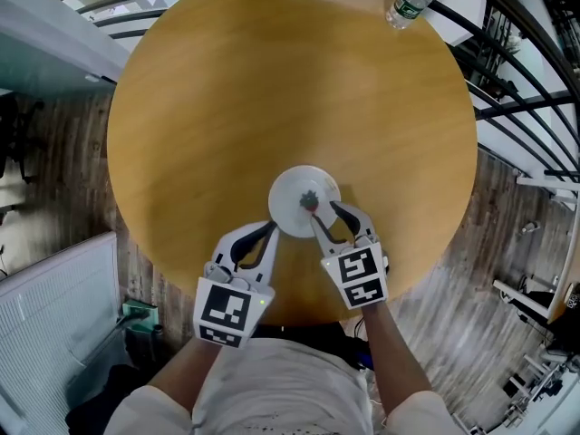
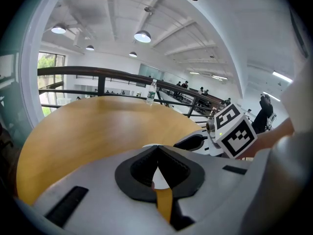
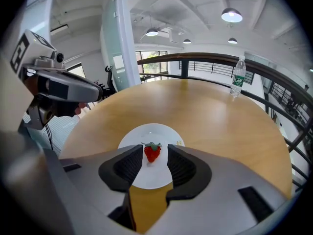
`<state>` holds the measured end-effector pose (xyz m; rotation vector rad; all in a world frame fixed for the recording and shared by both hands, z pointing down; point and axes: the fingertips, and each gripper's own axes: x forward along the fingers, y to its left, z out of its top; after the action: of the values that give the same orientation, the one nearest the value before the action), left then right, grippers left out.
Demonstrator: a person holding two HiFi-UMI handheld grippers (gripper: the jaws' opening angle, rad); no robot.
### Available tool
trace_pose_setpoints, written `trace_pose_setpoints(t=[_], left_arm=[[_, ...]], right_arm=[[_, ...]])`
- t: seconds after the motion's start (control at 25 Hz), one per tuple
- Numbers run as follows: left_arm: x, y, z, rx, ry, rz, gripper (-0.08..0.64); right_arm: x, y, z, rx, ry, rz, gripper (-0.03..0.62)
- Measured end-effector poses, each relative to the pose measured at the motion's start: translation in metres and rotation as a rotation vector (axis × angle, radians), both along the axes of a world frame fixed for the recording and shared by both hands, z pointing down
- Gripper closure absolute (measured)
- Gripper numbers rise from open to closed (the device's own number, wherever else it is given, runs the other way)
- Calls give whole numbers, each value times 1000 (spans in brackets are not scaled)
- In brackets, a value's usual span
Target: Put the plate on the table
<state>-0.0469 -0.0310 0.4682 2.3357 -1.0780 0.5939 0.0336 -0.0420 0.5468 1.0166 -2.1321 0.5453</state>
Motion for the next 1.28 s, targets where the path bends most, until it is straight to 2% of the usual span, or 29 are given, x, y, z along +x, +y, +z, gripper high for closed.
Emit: trace_pose_setpoints(t=[0.12, 0.28, 0.36, 0.44, 0.6, 0.92, 1.28], left_arm=[[-2, 8, -15, 6, 0, 0, 535], [4, 14, -36, 30, 5, 12, 537], [9, 21, -51, 47, 9, 16, 535], [12, 25, -65, 70, 12, 19, 536], [18, 38, -81, 87, 9, 22, 535], [25, 57, -100, 103, 5, 29, 535], [24, 46, -122, 154, -2, 13, 536]], right_arm=[[3, 11, -25, 18, -29, 10, 419], [8, 17, -63, 47, -140, 41, 420], [14, 23, -84, 81, -168, 59, 449], [20, 28, -105, 124, -194, 76, 522], [32, 42, -134, 165, -271, 82, 554], [54, 65, -164, 191, -311, 88, 559], [54, 65, -169, 189, -286, 65, 568]])
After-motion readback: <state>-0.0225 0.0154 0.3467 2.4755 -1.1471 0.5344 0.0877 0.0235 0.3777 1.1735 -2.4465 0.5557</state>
